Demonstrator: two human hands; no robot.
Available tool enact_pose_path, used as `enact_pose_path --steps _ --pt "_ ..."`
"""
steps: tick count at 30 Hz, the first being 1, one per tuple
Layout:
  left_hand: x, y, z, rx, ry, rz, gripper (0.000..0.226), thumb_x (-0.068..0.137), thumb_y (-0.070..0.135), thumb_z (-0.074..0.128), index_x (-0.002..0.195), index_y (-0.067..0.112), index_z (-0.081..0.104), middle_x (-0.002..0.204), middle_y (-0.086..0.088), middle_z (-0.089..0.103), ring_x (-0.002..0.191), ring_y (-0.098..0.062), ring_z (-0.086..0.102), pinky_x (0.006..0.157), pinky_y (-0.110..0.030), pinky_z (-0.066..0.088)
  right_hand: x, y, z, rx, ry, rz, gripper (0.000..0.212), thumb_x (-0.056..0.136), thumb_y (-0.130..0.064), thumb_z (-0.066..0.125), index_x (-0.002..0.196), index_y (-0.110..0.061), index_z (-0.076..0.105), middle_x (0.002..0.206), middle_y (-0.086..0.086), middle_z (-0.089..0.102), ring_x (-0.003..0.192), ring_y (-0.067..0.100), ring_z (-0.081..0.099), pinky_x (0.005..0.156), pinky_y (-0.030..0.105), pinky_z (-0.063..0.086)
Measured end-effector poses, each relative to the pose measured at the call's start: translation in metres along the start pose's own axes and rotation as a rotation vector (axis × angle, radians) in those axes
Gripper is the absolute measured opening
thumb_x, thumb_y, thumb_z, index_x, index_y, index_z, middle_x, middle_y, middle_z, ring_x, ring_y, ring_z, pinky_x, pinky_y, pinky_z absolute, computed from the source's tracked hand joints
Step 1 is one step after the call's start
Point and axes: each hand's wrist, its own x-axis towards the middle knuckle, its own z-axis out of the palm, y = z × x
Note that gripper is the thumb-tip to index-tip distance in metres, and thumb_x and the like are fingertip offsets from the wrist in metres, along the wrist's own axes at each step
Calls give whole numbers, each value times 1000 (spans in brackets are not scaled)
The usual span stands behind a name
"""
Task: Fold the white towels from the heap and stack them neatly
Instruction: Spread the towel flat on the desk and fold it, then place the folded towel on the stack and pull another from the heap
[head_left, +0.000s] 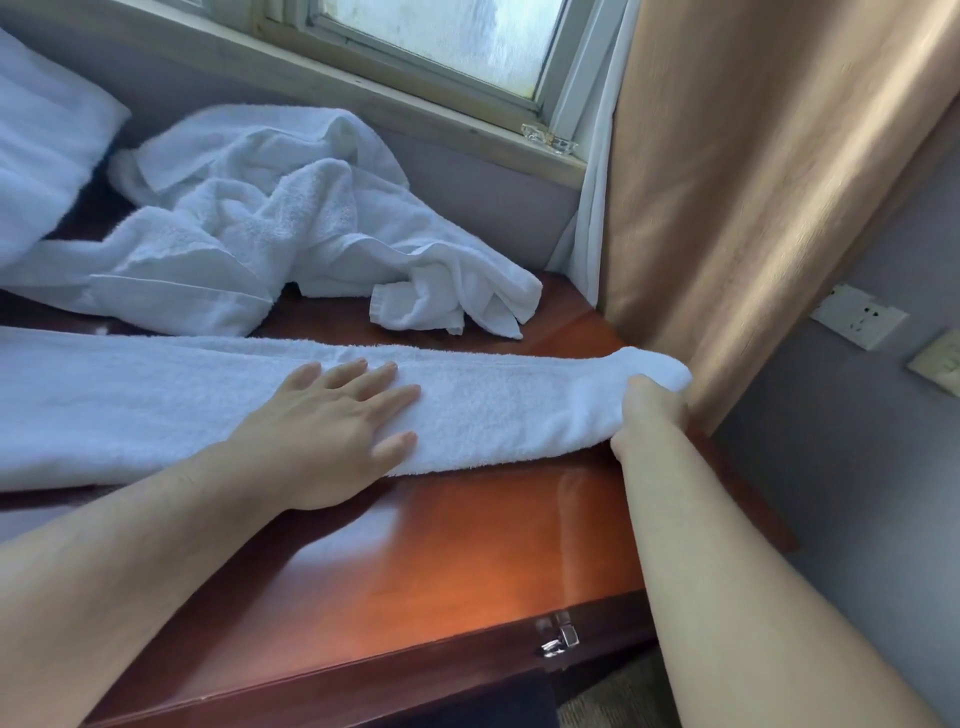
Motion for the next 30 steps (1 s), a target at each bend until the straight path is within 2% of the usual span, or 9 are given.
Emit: enact_pose_path --steps 2,4,7,11,14,17,23,26,30 --pt "-1 1 -2 -48 38 28 79 80 75 -1 153 51 17 164 20 9 151 -6 1 120 -35 1 -21 -11 2 -86 18 -43 51 93 -34 57 138 -10 49 135 10 58 121 31 59 103 44 49" --pt "-1 -1 -9 -252 109 29 69 86 72 12 133 42 52 144 19 47 135 -2 31 105 -24 18 -49 -22 10 -53 28 -194 44 93 -35 59 124 -4 60 116 11 67 109 33 65 96 43 52" --pt "4 -12 -38 -1048 151 -228 43 102 52 38 106 28 72 108 10 73 98 -13 64 78 -27 43 -116 -34 25 -28 -87 -614 16 92 -28 63 98 -15 69 83 -8 70 90 22 70 73 22 49" --pt "-6 -47 -88 -1536 9 -459 77 96 71 26 108 11 73 104 -11 76 68 -19 69 61 -31 44 -207 -27 45 -266 -320 -1108 8 87 -18 66 92 -13 70 77 4 70 77 30 64 67 33 46" --pt "-31 -77 -112 -1487 -142 -469 74 91 74 39 115 11 71 106 -10 75 84 -22 73 75 -36 52 -270 -2 59 -458 -490 -1414 36 75 -8 74 109 -20 74 90 1 70 85 27 65 66 36 54" --pt "-58 -98 -118 -1220 -77 -524 25 95 29 65 114 13 70 103 -7 76 88 -21 74 73 -35 59 -298 18 71 -539 -541 -1566 49 61 -5 83 106 -21 75 85 -2 63 79 26 62 57 36 55" --pt "-103 -149 -128 -1143 136 -593 16 94 13 69 108 6 72 101 -8 77 95 -21 74 88 -38 59 -321 31 95 -546 -612 -1596 36 58 -9 87 91 -17 74 81 0 66 75 28 63 57 36 56" --pt "-120 -170 -140 -1139 147 -557 12 91 3 68 90 10 77 91 -7 77 89 -19 75 82 -33 60 -338 28 110 -497 -654 -1602 25 63 -6 85 83 -15 73 77 1 66 72 28 64 52 36 55" --pt "-142 -192 -156 -1029 195 -591 29 83 -2 73 111 5 69 108 -15 73 98 -27 73 85 -39 60 -364 22 129 -478 -721 -1628 17 72 -9 82 85 -15 73 77 0 65 72 28 63 47 35 51"
